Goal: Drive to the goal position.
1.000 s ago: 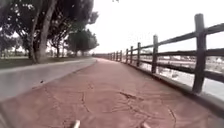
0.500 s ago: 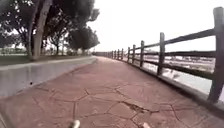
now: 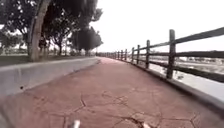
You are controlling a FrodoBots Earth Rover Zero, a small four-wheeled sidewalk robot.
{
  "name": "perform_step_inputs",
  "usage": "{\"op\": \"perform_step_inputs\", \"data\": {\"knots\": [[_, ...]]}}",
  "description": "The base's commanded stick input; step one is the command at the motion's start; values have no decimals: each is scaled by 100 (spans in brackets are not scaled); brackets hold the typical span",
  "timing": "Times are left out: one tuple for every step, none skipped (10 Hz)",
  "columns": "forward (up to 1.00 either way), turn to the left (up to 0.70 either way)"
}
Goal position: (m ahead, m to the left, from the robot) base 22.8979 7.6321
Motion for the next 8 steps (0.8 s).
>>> {"op": "perform_step_inputs", "data": {"knots": [[70,0],[70,0],[70,0],[70,0],[70,0],[70,0],[70,0],[70,0]]}}
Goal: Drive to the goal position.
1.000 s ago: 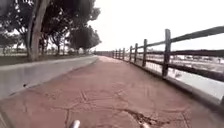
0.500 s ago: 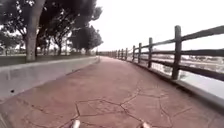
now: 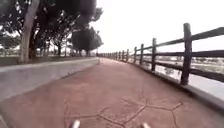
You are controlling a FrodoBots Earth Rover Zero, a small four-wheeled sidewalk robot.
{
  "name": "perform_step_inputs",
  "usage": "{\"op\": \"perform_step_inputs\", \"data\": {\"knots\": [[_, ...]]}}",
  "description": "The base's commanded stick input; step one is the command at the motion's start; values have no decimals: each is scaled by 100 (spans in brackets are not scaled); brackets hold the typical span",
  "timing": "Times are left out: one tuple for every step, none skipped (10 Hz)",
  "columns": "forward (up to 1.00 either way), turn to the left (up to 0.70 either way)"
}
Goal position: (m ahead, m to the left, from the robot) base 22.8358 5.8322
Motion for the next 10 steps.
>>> {"op": "perform_step_inputs", "data": {"knots": [[70,0],[70,0],[70,0],[70,0],[70,-5],[70,-19],[70,-17],[70,0],[70,0],[70,0]]}}
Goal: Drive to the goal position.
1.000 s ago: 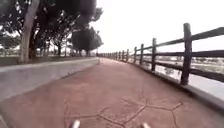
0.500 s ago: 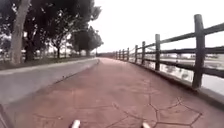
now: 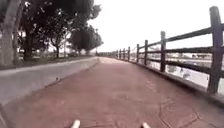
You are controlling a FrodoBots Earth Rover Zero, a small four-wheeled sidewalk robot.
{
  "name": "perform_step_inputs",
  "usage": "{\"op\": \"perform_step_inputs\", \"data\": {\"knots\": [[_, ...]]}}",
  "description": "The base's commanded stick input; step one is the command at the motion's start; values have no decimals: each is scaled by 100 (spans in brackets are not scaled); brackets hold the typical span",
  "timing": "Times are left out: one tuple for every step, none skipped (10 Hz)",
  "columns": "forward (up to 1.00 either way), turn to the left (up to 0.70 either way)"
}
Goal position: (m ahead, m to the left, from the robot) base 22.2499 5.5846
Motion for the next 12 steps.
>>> {"op": "perform_step_inputs", "data": {"knots": [[70,0],[70,0],[70,0],[70,0],[70,0],[70,0],[70,0],[70,0],[70,0],[70,0],[70,0],[70,0]]}}
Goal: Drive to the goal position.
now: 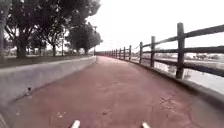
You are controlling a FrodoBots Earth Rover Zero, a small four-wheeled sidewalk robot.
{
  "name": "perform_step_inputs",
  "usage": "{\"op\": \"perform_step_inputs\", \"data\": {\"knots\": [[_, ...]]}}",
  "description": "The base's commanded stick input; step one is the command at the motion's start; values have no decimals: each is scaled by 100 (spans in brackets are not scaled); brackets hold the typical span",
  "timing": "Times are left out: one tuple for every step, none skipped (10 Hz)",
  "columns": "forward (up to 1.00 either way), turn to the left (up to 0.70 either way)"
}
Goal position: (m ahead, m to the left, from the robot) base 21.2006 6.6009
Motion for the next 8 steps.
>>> {"op": "perform_step_inputs", "data": {"knots": [[70,0],[70,0],[70,0],[70,0],[70,0],[70,0],[70,0],[70,0]]}}
